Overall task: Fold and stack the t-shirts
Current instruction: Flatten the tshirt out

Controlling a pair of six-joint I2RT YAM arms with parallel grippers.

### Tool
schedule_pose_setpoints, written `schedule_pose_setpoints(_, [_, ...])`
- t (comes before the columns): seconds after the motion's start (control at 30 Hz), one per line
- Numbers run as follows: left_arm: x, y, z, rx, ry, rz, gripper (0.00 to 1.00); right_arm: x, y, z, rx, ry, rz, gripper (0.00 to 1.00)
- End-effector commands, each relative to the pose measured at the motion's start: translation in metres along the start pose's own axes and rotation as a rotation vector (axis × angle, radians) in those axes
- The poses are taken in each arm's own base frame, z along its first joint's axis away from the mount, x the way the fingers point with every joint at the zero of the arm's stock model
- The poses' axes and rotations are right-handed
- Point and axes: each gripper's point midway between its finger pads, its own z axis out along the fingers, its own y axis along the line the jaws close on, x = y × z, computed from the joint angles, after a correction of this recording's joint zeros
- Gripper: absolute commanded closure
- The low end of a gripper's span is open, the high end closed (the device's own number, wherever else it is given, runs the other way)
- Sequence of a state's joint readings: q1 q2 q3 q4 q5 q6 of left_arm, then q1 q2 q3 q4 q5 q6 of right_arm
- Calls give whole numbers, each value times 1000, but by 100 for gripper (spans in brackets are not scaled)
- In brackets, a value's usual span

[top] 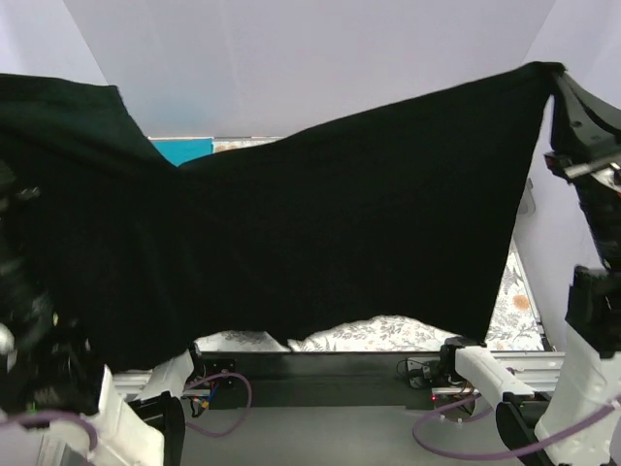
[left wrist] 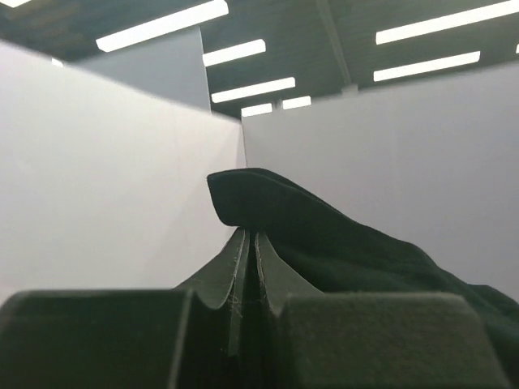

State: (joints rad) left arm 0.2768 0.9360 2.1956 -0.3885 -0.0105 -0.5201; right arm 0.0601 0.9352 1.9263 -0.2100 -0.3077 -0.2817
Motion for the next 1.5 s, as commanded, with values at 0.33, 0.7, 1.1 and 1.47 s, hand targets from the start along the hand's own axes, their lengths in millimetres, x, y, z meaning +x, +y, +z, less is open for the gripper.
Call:
schedule_pose_setpoints(0.33, [381, -73, -70, 247, 833, -79, 100, 301, 114, 20, -339, 444, 201, 99])
schedule_pose_setpoints(0.7, [596, -125, -154, 343, 1197, -121, 100, 503, 208, 7, -484, 716, 271, 99])
schedule_pose_setpoints(1.1, [729, -152, -122, 326, 1301, -67, 100, 596, 223, 28, -474, 809, 238, 99])
schedule_pose_setpoints(1.47, [704, -157, -113, 344, 1270, -72, 100, 605, 225, 28, -490, 825, 238, 99])
